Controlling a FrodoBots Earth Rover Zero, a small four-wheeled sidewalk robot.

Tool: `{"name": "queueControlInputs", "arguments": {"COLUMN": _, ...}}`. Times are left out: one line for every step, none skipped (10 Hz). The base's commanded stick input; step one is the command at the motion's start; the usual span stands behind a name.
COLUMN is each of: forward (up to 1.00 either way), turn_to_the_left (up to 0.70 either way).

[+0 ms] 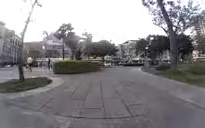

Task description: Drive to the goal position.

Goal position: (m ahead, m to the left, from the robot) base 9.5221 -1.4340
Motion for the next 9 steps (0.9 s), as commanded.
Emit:
{"name": "queueControlInputs", "arguments": {"forward": 1.00, "turn_to_the_left": -0.20}}
{"name": "queueControlInputs", "arguments": {"forward": 1.00, "turn_to_the_left": -0.05}}
{"name": "queueControlInputs", "arguments": {"forward": 1.00, "turn_to_the_left": 0.00}}
{"name": "queueControlInputs", "arguments": {"forward": 1.00, "turn_to_the_left": 0.00}}
{"name": "queueControlInputs", "arguments": {"forward": 1.00, "turn_to_the_left": 0.00}}
{"name": "queueControlInputs", "arguments": {"forward": 1.00, "turn_to_the_left": 0.00}}
{"name": "queueControlInputs", "arguments": {"forward": 1.00, "turn_to_the_left": -0.19}}
{"name": "queueControlInputs", "arguments": {"forward": 1.00, "turn_to_the_left": -0.40}}
{"name": "queueControlInputs", "arguments": {"forward": 1.00, "turn_to_the_left": -0.40}}
